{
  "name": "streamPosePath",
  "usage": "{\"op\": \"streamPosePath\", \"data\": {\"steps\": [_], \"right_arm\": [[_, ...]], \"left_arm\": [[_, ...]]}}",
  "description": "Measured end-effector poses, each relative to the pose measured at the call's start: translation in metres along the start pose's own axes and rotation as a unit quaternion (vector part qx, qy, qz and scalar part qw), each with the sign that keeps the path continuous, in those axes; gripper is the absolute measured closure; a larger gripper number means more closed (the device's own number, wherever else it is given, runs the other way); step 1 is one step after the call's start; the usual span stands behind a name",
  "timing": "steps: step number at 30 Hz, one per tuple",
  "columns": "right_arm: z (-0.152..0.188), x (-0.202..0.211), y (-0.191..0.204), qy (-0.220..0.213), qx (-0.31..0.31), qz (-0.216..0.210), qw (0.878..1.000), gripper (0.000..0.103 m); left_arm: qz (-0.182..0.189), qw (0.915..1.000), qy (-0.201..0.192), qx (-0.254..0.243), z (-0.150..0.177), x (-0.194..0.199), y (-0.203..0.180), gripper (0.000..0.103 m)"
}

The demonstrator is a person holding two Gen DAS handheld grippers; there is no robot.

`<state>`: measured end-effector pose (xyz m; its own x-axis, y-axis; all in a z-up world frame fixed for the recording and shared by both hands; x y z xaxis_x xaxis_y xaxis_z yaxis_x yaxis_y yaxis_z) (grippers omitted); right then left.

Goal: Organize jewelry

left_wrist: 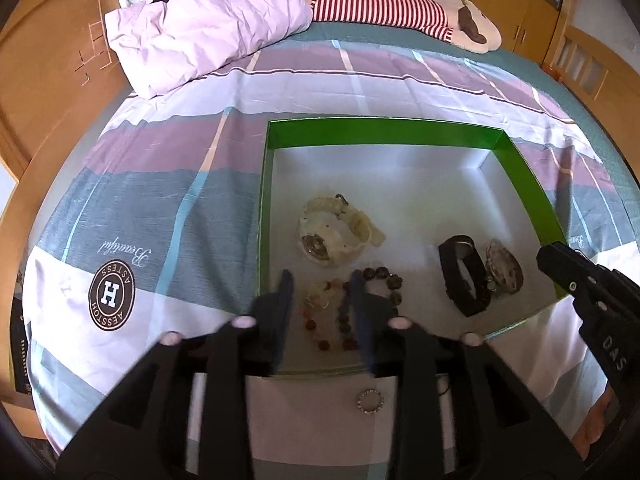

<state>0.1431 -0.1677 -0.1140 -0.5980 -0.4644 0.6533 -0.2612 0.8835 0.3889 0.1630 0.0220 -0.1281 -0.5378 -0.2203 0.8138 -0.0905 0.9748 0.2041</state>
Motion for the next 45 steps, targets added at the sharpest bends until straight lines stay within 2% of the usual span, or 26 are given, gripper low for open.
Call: {"op": "streamPosePath", "data": {"steps": [1, 2, 5, 7, 9, 12, 18, 20, 21, 24, 31, 36, 38, 40, 43, 45], "right_arm": [[0.001, 0.004, 0.002, -0.002, -0.001, -0.005, 1.000, 0.066], [0.003, 0.008, 0.006, -0.003, -0.002, -0.011, 1.000, 0.064], [0.023, 0.017, 0.026, 0.028, 0.007, -0.054, 0.998, 0.063], [0.040, 0.016, 0.037, 0.056, 0.021, -0.067, 0.996, 0.063], [0.064, 0.005, 0.048, 0.100, 0.047, -0.062, 0.992, 0.063], [0.088, -0.018, 0.055, 0.133, 0.088, -0.040, 0.986, 0.063], [0.107, -0.060, 0.052, 0.165, 0.071, -0.034, 0.983, 0.064], [0.112, -0.069, 0.050, 0.176, 0.071, -0.025, 0.982, 0.064], [0.112, -0.070, 0.048, 0.174, 0.073, -0.020, 0.982, 0.066], [0.111, -0.067, 0.049, 0.173, 0.079, -0.015, 0.982, 0.081], [0.109, -0.054, 0.026, 0.182, 0.040, 0.000, 0.983, 0.081], [0.105, -0.039, 0.005, 0.176, 0.014, 0.016, 0.984, 0.081], [0.105, -0.036, 0.003, 0.175, 0.013, 0.017, 0.984, 0.082], [0.105, -0.033, 0.001, 0.177, 0.016, 0.019, 0.984, 0.082], [0.107, -0.030, 0.001, 0.181, 0.021, 0.018, 0.983, 0.082], [0.105, -0.028, 0.002, 0.178, 0.027, 0.021, 0.983, 0.082]], "left_arm": [[-0.001, 1.0000, -0.004, -0.001, 0.000, 0.003, 0.001, 0.066], [-0.002, 1.0000, -0.008, -0.004, 0.001, 0.007, 0.001, 0.066], [0.000, 0.9999, -0.010, -0.012, 0.010, 0.023, 0.004, 0.062], [0.007, 0.9999, -0.002, -0.016, 0.024, 0.035, 0.007, 0.060], [0.006, 0.9998, 0.008, -0.019, 0.037, 0.041, 0.010, 0.058], [0.009, 0.9996, 0.020, -0.017, 0.054, 0.044, 0.013, 0.053], [-0.006, 0.9937, 0.112, -0.009, 0.091, 0.011, 0.016, 0.053], [-0.002, 0.9918, 0.127, 0.004, 0.094, 0.004, 0.020, 0.053], [-0.002, 0.9910, 0.133, 0.010, 0.096, 0.002, 0.023, 0.051], [-0.008, 0.9906, 0.136, 0.011, 0.099, -0.002, 0.026, 0.047], [-0.006, 0.9935, 0.113, -0.015, 0.095, -0.004, 0.005, 0.037], [0.006, 0.9934, 0.109, -0.037, 0.095, -0.011, -0.020, 0.036], [0.016, 0.9923, 0.118, -0.035, 0.098, -0.016, -0.027, 0.039], [0.016, 0.9910, 0.128, -0.036, 0.101, -0.024, -0.031, 0.053], [0.002, 0.9897, 0.138, -0.038, 0.106, -0.035, -0.032, 0.053], [-0.005, 0.9906, 0.130, -0.042, 0.106, -0.034, -0.034, 0.053]]}}
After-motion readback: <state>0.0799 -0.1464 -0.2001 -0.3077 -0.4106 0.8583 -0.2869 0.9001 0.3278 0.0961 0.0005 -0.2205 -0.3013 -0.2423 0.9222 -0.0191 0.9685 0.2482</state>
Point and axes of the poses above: each gripper's, at about its wrist camera, not at the fingertips, and x roughly against the way its jaws point, y to its left, z to its underside, the point moved 10 cm from there along -x, roughly the way its jaws point, and after that the axes turned 14 degrees about -z, right-handed, at the moved point
